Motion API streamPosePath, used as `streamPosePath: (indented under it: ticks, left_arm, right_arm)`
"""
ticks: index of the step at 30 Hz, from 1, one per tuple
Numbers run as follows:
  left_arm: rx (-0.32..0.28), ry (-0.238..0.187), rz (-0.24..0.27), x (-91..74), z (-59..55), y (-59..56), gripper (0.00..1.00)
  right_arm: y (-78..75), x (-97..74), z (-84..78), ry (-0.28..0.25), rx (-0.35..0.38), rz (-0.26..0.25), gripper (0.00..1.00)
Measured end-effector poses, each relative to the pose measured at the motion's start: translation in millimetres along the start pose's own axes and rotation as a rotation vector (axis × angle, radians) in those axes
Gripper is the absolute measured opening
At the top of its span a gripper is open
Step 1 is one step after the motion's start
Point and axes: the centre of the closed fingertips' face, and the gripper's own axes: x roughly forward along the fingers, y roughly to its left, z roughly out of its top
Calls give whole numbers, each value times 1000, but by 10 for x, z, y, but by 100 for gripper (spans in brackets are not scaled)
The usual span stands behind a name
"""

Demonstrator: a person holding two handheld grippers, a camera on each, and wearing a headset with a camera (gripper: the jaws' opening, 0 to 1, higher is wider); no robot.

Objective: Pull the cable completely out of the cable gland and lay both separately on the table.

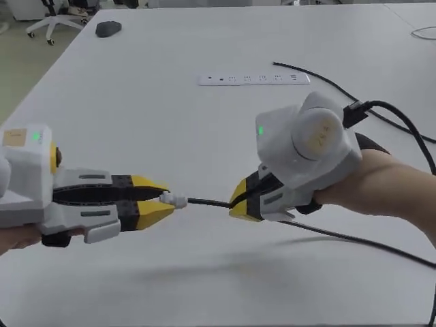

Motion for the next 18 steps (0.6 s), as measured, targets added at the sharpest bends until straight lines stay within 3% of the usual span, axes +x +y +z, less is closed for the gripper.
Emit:
streamPosePath:
  ticks: [7, 12, 16, 18]
  left_arm:
    - [-51, -34, 91, -401, -210, 108, 15]
    - [-86, -52, 134, -619, -371, 126, 15]
    - [-130, -99, 198, -813, -483, 177, 15]
    - [-151, -102, 220, -926, -615, 173, 15]
  right_arm:
    - [-155, 104, 168, -12, 15, -51, 0]
    - [-227, 280, 448, -74, 66, -63, 0]
    - [-256, 421, 732, -125, 19, -102, 0]
    - [-261, 519, 915, -159, 20, -113, 0]
